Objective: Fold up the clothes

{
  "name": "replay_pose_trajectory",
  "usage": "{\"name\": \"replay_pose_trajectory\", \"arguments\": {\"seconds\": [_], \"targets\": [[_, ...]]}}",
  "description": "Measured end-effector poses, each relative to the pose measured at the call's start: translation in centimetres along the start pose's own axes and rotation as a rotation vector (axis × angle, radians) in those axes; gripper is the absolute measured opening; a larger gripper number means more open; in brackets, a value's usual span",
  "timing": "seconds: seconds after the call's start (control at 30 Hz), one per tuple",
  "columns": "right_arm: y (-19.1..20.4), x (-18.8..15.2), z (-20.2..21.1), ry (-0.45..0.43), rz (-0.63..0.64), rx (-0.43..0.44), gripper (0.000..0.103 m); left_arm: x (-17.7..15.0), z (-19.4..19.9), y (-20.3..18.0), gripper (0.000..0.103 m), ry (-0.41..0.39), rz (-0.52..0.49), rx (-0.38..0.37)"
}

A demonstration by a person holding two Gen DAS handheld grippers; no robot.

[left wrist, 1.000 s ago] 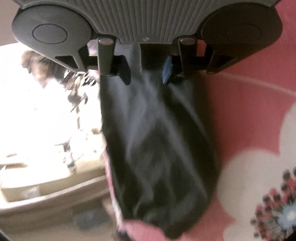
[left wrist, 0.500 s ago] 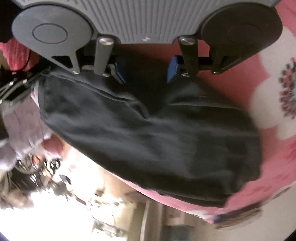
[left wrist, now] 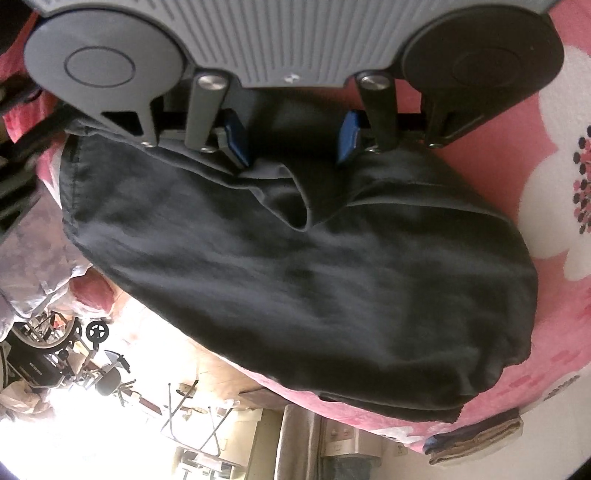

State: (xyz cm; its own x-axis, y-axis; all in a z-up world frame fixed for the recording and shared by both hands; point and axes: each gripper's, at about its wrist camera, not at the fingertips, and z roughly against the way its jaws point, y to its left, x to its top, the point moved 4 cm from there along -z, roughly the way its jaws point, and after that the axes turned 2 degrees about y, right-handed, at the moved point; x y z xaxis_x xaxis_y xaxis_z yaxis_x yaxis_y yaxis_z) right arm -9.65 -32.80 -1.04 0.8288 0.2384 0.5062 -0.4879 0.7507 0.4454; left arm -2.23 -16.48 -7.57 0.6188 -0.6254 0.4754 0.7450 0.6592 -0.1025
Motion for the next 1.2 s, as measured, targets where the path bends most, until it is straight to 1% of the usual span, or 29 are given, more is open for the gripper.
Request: {"name": "replay_pose_trajectory", "arguments": {"seconds": [0.03, 0.07, 0.13, 0.17, 0.2, 0.23, 0.33, 0.4, 0.5, 0.53, 0.57, 0.67, 0.8, 0.87, 0.97, 1.13, 1.2], "targets": [[0.1, -0.2, -1.0, 0.035, 0.021, -0.002, 0.021, -0.1, 0.1, 0.0, 0.052, -0.005, -0.004, 0.008], [-0.5, -0.5, -1.8, 0.063, 0.019, -0.027, 0.02, 0.0, 0.7, 0.1, 0.052, -0.015, -0.01, 0.021], [-2.4, -1.3, -2.5, 0.098, -0.042, -0.051, 0.018, -0.4, 2.1, 0.0, 0.052, -0.057, -0.054, 0.034], [-3.0, -1.4, -2.4, 0.09, -0.081, -0.038, 0.016, -0.6, 2.8, -0.1, 0.052, -0.079, -0.078, 0.04], [-3.5, -1.4, -2.2, 0.081, -0.121, -0.024, 0.015, -1.1, 3.8, -0.5, 0.053, -0.108, -0.131, 0.017], [-4.1, -1.4, -2.0, 0.072, -0.156, -0.012, 0.015, -1.6, 4.6, -1.1, 0.057, -0.127, -0.185, -0.006], [-4.8, -1.5, -1.1, 0.054, -0.208, 0.004, 0.017, -3.8, 5.9, -4.3, 0.059, -0.146, -0.396, -0.051], [-5.2, -1.8, -0.7, 0.049, -0.244, 0.016, 0.017, -5.8, 6.0, -7.4, 0.059, -0.148, -0.592, -0.055], [-5.9, -2.3, -0.5, 0.039, -0.293, 0.028, 0.017, -9.2, 5.5, -11.5, 0.058, -0.184, -0.902, -0.037], [-6.1, -2.5, -0.5, 0.035, -0.309, 0.033, 0.017, -10.0, 5.2, -12.5, 0.055, -0.191, -0.969, -0.037], [-6.3, -2.6, -0.6, 0.032, -0.327, 0.039, 0.017, -10.6, 5.0, -13.2, 0.054, -0.192, -1.014, -0.046], [-6.8, -2.8, -0.7, 0.019, -0.395, 0.06, 0.017, -11.2, 4.1, -14.3, 0.05, -0.185, -1.073, -0.051], [-7.3, -2.9, -1.0, 0.0, -0.452, 0.081, 0.017, -10.7, 3.3, -14.4, 0.044, -0.187, -1.113, -0.022], [-7.5, -2.9, -1.0, -0.007, -0.469, 0.087, 0.017, -10.4, 3.0, -14.4, 0.043, -0.192, -1.134, -0.021], [-7.9, -3.2, -1.0, -0.015, -0.492, 0.094, 0.018, -10.3, 2.7, -14.8, 0.043, -0.195, -1.192, -0.023], [-8.3, -3.4, -1.2, -0.022, -0.515, 0.106, 0.018, -11.4, 1.6, -15.4, 0.043, -0.189, -1.339, -0.03], [-8.3, -3.4, -1.2, -0.023, -0.517, 0.109, 0.018, -11.7, 1.4, -15.6, 0.043, -0.197, -1.362, -0.03]]}}
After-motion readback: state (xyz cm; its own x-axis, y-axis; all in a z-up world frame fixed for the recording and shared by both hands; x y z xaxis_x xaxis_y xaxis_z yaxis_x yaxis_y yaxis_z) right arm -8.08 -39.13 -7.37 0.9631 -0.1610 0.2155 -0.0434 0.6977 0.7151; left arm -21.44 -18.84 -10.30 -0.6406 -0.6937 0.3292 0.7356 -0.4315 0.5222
